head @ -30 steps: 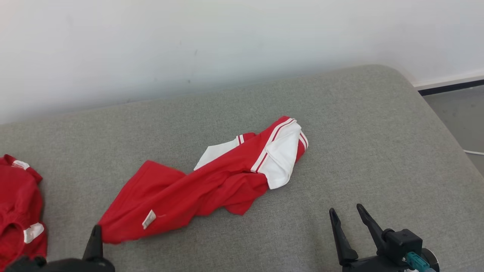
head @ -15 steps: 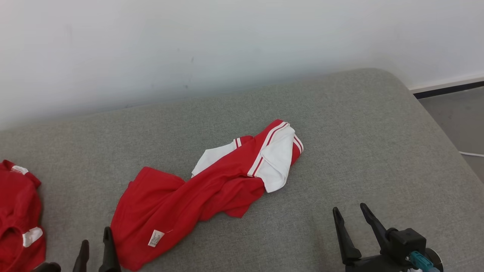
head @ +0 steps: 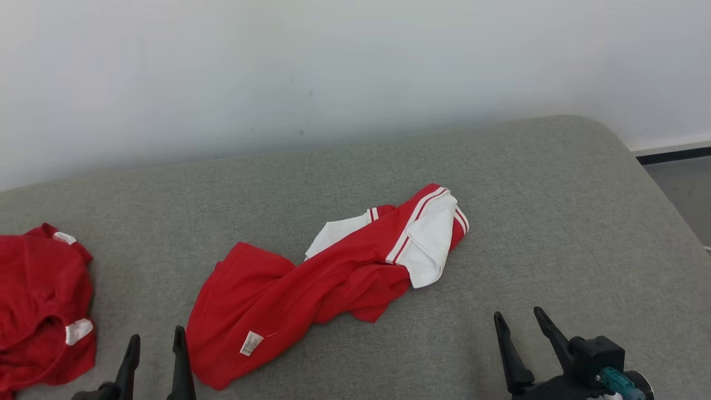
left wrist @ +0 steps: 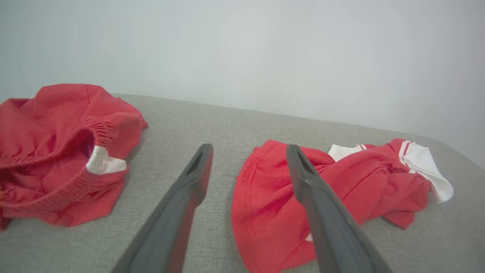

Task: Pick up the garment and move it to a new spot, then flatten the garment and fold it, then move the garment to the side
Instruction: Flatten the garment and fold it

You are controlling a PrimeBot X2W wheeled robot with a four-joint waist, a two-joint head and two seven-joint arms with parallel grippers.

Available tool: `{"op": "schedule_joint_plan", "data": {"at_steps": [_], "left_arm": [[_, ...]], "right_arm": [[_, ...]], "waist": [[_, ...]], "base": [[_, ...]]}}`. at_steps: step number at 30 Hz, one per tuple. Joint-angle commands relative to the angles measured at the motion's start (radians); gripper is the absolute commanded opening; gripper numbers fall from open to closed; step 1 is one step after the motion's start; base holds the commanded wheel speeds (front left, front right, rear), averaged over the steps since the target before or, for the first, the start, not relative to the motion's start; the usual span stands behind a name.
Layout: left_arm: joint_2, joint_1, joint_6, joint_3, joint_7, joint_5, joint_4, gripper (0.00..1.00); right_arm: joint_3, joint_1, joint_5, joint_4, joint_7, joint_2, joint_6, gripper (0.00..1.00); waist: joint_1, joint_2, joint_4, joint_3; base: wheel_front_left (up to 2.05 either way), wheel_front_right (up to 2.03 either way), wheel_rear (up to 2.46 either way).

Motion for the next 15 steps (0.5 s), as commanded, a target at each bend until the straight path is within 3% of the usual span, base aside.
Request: {"op": "schedule_joint_plan", "data": {"at_steps": [1, 5, 15], "left_arm": [[-0.003, 0.009, -0.005, 0.007, -0.001, 0.008, -0.004, 1.0], [-0.03, 0.019, -0.028, 0.034, -0.001, 0.042, -0.007, 1.0], [-0.07, 0.0, -0.083, 0.058, -0.001, 0.104, -0.01, 1.0]], "right_arm": [[-0.001, -0.011, -0.003, 0.005, 0.006, -0.001, -0.003, 1.0], [-0.013, -0.062, -0.01, 0.039, 0.052, 0.0, -0.003, 1.0], [-0.028, -0.377, -0.034, 0.231, 0.345, -0.037, -0.003, 1.0]], "waist": [[0.0, 0.0001, 0.016, -0.005], [0.0, 0.0001, 0.054, -0.006], [0.0, 0.0001, 0.136, 0.029]], "base": [[0.0, 0.0, 0.0], [0.0, 0.0, 0.0], [0.0, 0.0, 0.0]]}}
